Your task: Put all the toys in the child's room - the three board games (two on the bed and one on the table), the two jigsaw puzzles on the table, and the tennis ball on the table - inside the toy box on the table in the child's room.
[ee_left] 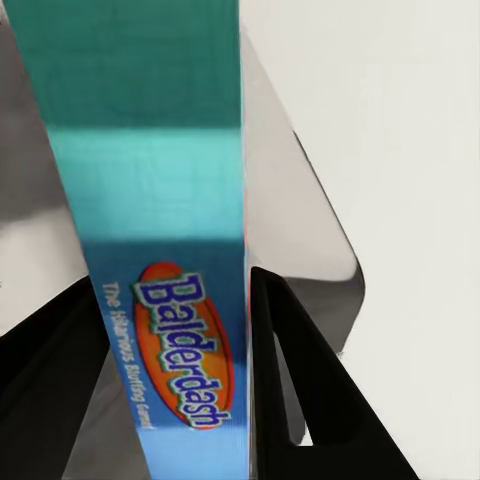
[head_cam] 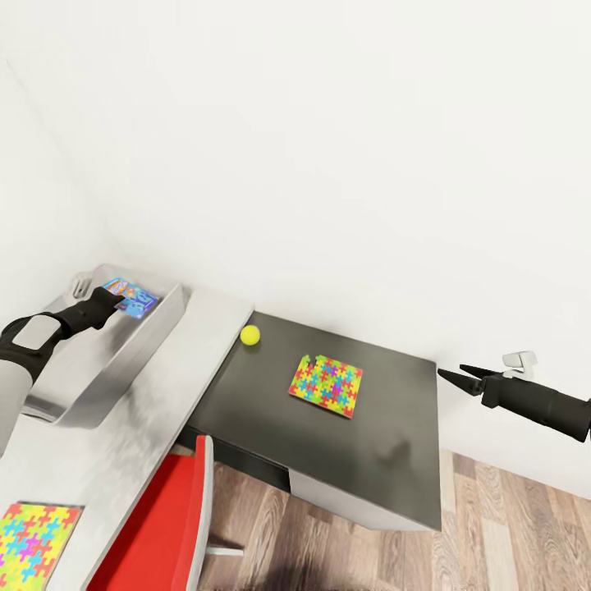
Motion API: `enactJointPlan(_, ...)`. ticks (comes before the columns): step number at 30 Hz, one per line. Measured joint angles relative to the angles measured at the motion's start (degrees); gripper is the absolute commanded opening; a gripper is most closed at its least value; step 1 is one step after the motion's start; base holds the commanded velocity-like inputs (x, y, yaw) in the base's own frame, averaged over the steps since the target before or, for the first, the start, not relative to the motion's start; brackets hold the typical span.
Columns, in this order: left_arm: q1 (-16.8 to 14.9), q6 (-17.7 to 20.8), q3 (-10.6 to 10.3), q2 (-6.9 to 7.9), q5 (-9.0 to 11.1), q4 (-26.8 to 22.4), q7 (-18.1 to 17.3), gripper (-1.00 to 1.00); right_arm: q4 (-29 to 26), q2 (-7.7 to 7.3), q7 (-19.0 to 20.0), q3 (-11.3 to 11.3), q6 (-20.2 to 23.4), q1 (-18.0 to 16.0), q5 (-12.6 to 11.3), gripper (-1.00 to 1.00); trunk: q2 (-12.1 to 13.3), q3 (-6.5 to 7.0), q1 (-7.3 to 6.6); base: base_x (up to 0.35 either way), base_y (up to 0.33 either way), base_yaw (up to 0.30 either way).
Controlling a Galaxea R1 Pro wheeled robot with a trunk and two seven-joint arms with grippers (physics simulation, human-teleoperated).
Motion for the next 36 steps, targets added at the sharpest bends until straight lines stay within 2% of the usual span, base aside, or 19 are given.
enactJointPlan(31, -0.38, -0.58, 0.79, 0.81, -0.01, 0.11, 0.97, -1.0, 0.0, -0.06, 0.25, -0.01, -0.22, 0.01, -0.02, 1.0, 0.0, -2.79, 0.0, 0.0, 0.0, 0.0)
enactJointPlan(36, -0.46, -1.61, 0.87, 0.77, 0.0, 0.11, 1.34, -1.0, 0.0, -0.06, 3.66, -0.33, -1.07, -0.02, 0.03, 1.0, 0.0, -3.24, 0.0, 0.0, 0.0, 0.0)
